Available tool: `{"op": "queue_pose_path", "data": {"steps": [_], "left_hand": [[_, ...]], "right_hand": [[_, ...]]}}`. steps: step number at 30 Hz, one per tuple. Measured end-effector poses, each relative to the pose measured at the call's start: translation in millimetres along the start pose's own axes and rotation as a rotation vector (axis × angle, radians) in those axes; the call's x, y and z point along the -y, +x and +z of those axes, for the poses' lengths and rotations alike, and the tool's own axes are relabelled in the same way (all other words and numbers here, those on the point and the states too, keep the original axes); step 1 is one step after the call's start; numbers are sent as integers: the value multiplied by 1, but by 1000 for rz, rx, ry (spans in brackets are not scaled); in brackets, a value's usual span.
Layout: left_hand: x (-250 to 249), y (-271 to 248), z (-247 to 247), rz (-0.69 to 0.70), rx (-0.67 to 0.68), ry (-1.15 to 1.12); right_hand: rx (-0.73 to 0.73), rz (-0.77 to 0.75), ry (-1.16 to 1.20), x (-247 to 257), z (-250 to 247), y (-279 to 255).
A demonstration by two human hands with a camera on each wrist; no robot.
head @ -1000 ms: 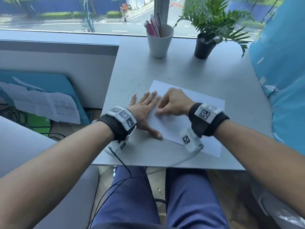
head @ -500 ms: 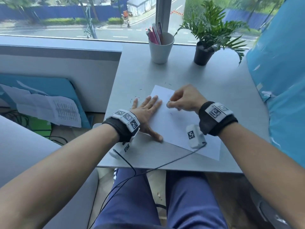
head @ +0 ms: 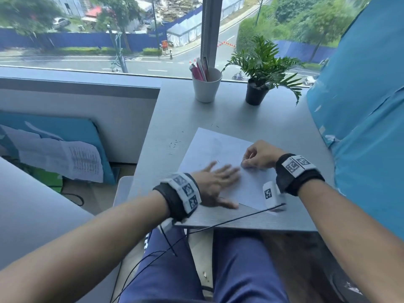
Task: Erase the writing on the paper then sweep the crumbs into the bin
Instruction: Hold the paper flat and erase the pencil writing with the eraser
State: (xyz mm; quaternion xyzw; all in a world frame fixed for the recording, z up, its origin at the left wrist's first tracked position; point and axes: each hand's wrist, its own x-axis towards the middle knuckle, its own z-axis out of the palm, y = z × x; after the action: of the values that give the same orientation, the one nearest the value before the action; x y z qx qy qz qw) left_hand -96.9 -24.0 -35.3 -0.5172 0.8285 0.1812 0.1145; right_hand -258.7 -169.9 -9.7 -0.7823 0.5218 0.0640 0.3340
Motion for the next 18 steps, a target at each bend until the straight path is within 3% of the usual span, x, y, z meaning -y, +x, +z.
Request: {"op": "queue_pose_path", "data": {"steps": [2, 4, 11, 13, 16, 18], "left_hand": [[-18, 7, 15, 100, 34, -3], [-8, 9, 18, 64, 6, -22], [70, -18, -1, -524, -20, -30], [58, -20, -4, -438, -61, 14], [20, -23, 6, -51, -18, 33], [13, -23, 12, 32, 41, -5]], "right_hand": [[-1, -9, -10, -1, -1, 0], [-4, -15, 4, -2, -1, 0], [-27, -10, 4, -3, 1, -1], [-31, -4, -5, -3, 1, 0], [-24, 2, -19, -3, 1, 1], [-28, -1, -16, -1, 1, 1]]}}
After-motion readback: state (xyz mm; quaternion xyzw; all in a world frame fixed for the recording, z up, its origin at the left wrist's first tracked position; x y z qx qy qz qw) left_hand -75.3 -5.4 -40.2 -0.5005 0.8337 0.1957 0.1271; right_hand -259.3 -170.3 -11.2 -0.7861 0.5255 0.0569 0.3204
